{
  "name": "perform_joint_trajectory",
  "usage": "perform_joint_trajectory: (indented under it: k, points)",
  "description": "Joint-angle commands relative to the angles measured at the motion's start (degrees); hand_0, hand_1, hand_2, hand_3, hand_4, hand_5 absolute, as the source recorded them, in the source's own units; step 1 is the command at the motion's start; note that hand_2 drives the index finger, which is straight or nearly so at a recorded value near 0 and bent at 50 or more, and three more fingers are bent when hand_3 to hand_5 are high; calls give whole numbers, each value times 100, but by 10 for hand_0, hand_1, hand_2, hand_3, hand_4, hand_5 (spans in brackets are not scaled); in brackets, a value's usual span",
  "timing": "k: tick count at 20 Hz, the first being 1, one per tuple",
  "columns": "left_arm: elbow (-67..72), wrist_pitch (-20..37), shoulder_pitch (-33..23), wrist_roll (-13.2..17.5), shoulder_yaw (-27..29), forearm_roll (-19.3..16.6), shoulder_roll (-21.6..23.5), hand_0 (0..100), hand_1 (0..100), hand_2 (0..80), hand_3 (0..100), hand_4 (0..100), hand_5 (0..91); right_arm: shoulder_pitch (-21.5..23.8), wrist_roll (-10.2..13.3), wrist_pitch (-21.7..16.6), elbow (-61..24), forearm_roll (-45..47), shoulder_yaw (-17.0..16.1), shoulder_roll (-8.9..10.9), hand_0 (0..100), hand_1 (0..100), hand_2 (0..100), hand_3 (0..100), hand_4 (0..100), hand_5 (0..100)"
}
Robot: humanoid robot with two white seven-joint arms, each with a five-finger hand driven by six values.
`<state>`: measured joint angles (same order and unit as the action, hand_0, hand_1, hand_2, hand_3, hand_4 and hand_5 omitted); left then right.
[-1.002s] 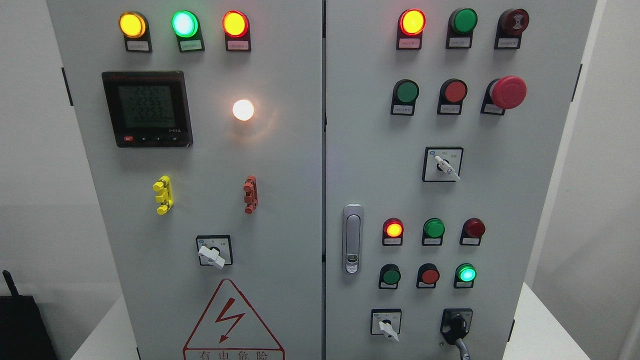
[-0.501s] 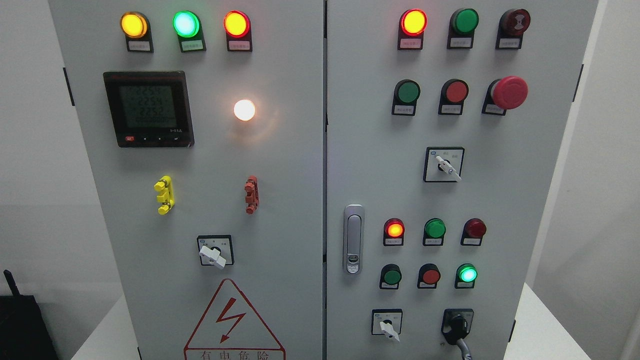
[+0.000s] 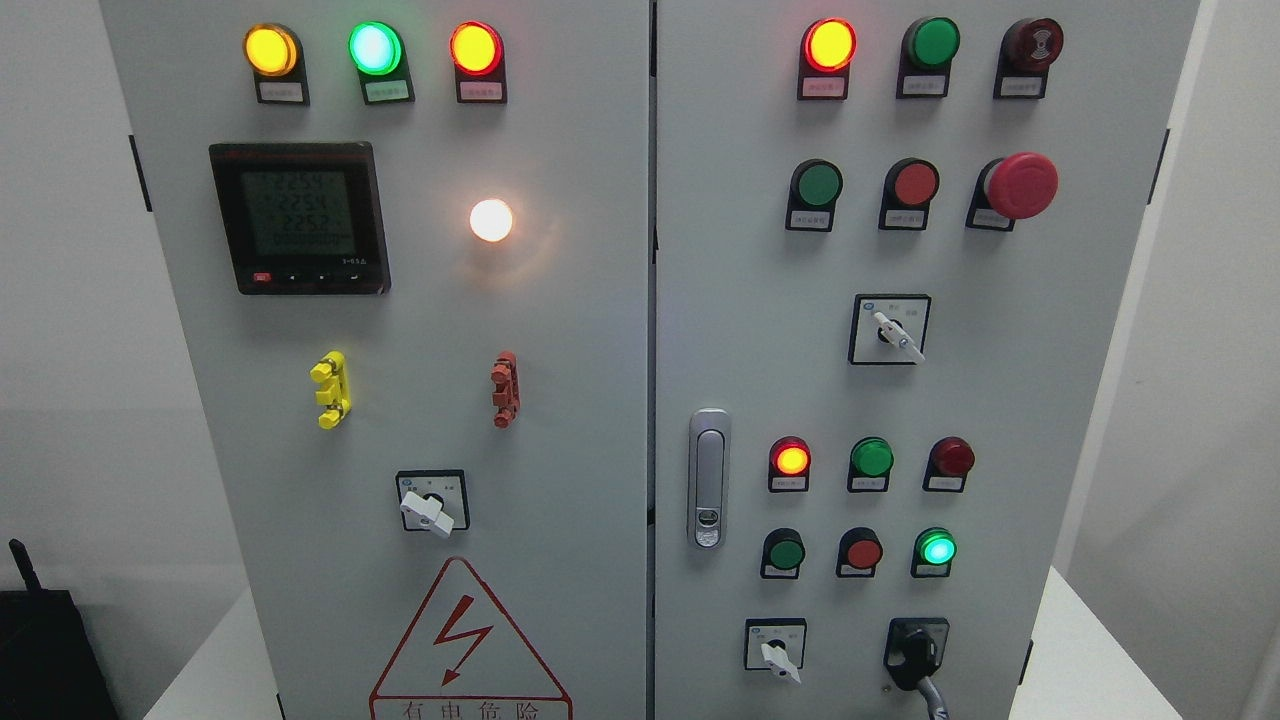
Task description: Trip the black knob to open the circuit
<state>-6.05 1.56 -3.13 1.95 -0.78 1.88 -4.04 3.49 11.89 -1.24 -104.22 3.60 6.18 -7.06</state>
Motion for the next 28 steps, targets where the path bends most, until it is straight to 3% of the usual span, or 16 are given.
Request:
perform_joint_trajectory:
  k: [1,28]
  points:
    - [-1,11,14,-1,7,14,-9,120,389,0,0,0,0,-50,-151,-149,-213,-17,6,11,0,99,29,1000,1000,986]
    - [-1,11,23,-1,7,14,-9,120,389,0,0,0,0,3,-151,-149,-177,18,-284,46,0,100,34,1000,1000,984]
